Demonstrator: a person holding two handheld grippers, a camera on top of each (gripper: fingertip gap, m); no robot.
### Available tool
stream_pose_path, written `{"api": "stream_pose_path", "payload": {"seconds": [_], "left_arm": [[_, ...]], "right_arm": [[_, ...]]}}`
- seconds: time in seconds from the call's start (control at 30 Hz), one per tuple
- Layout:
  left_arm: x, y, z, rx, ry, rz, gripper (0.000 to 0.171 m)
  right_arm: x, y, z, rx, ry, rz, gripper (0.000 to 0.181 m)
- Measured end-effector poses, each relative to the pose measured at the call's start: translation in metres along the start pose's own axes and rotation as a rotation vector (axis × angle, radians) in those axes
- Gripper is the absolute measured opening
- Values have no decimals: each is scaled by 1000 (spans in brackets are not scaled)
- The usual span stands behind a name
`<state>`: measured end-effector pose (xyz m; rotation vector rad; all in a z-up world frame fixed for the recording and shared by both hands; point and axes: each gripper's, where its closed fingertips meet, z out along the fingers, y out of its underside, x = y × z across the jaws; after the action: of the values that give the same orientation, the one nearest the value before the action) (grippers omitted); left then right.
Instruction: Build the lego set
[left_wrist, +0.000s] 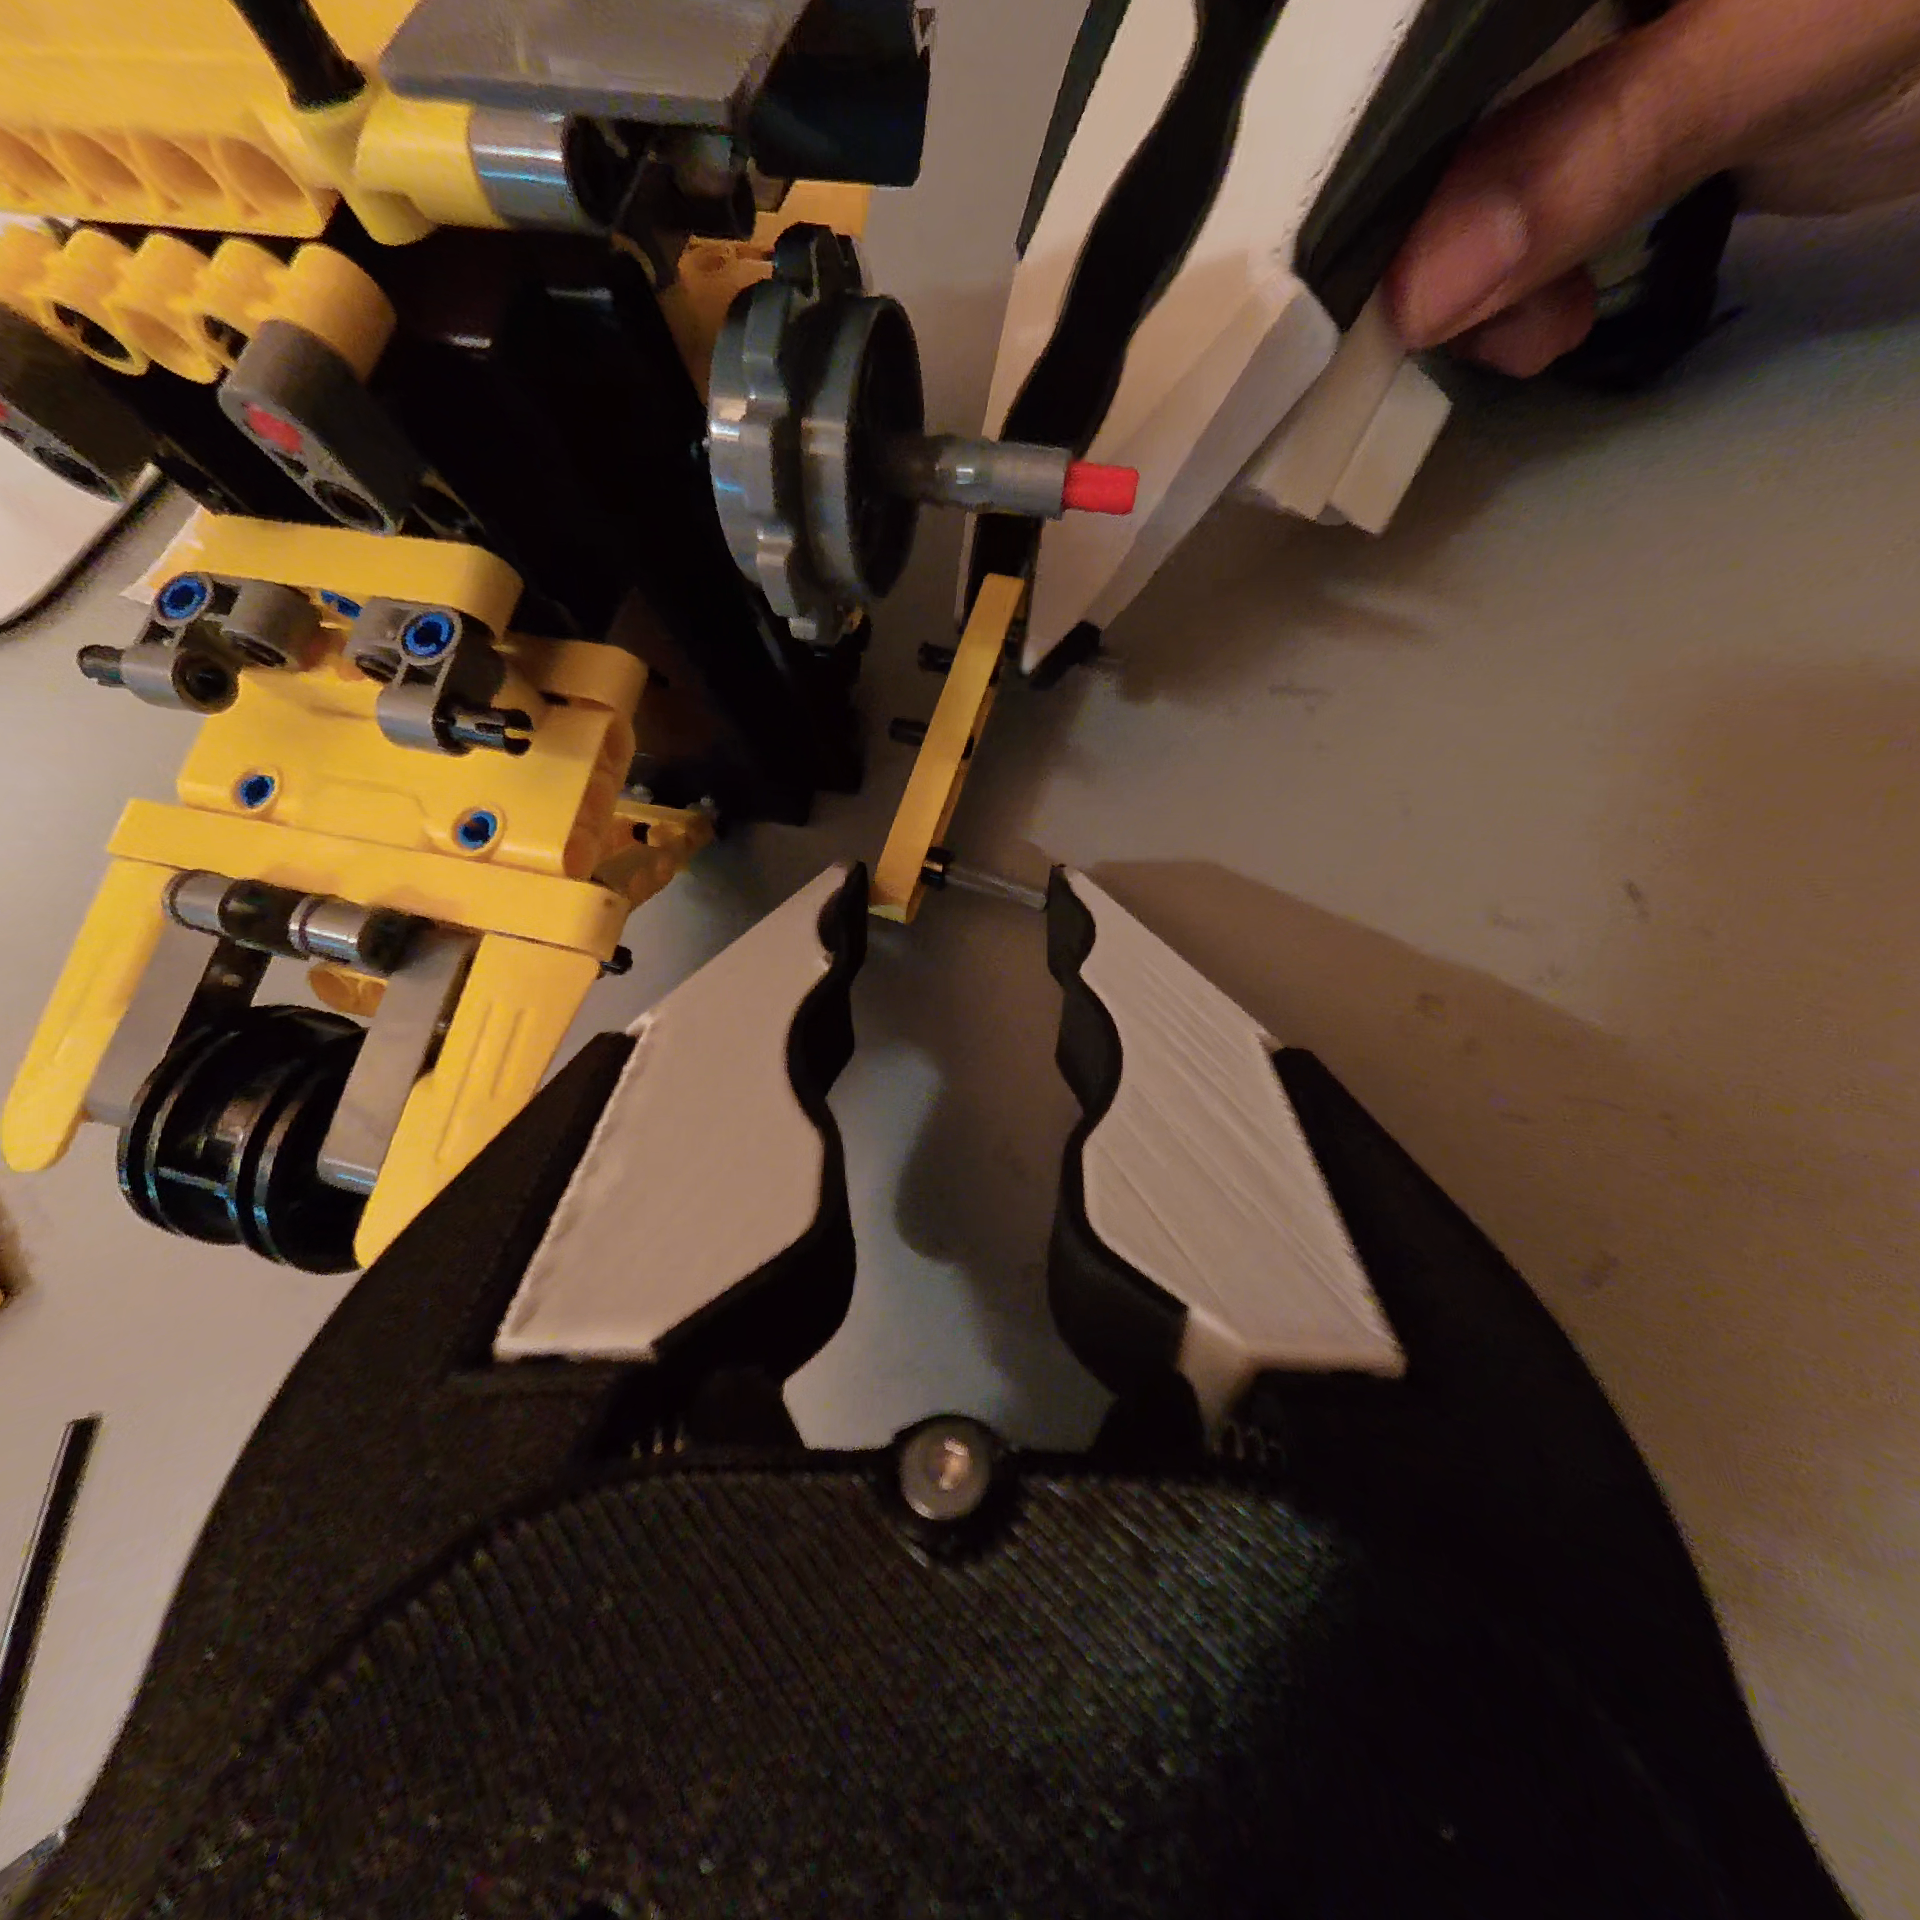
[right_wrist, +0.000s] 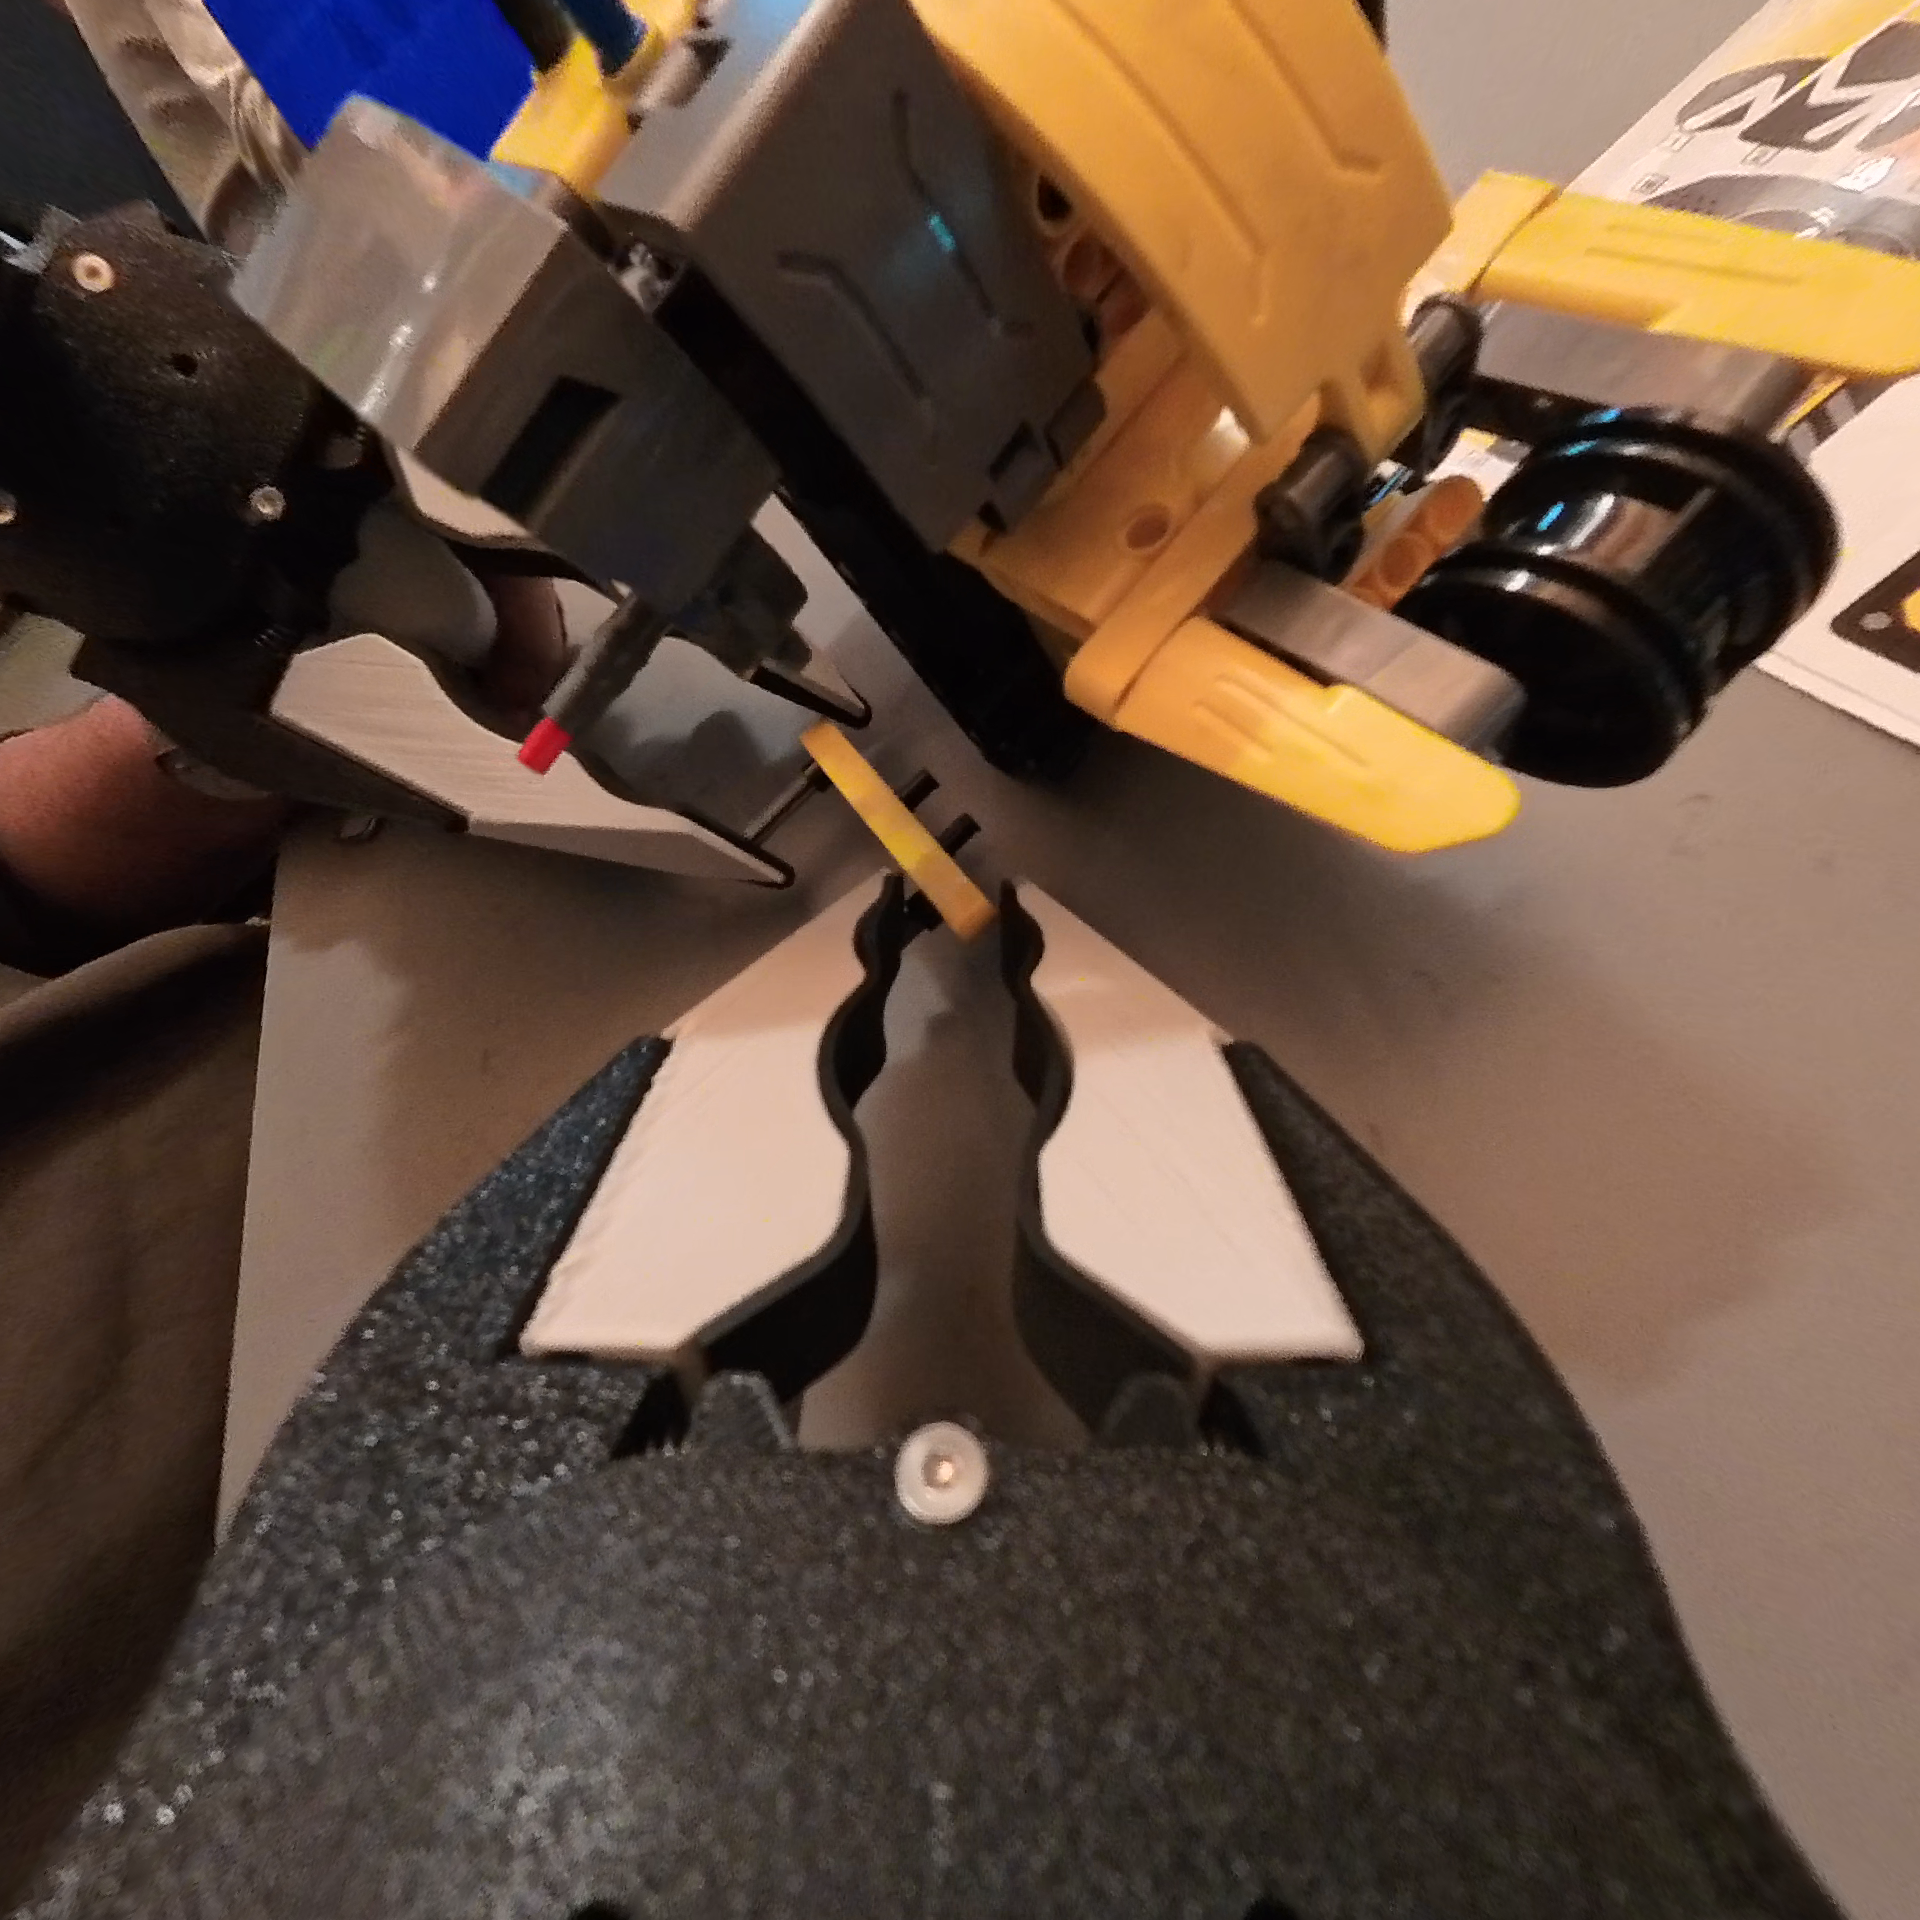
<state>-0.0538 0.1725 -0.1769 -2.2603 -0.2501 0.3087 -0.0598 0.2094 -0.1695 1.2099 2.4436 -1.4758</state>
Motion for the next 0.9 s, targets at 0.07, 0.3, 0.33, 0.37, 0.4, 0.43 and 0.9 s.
{"api": "stream_pose_path", "payload": {"seconds": [0.07,0.3,0.33,0.37,0.4,0.43,0.9], "left_arm": [[-1,0,-1,5,-10,0,33],[-6,-1,-3,19,-27,-25,33],[-7,-1,-3,18,-29,-27,33],[-7,-1,-3,17,-28,-29,33],[-7,0,-3,16,-27,-31,33],[-7,0,-3,14,-26,-30,33],[-4,-18,-21,176,72,-109,32]], "right_arm": [[-2,1,0,-4,2,-20,29],[2,13,3,-98,132,-200,42],[3,14,3,-108,155,-237,41],[4,15,3,-118,179,-276,40],[4,16,3,-126,204,-315,39],[5,17,4,-133,226,-350,38],[-12,21,2,-125,83,-362,70]]}}
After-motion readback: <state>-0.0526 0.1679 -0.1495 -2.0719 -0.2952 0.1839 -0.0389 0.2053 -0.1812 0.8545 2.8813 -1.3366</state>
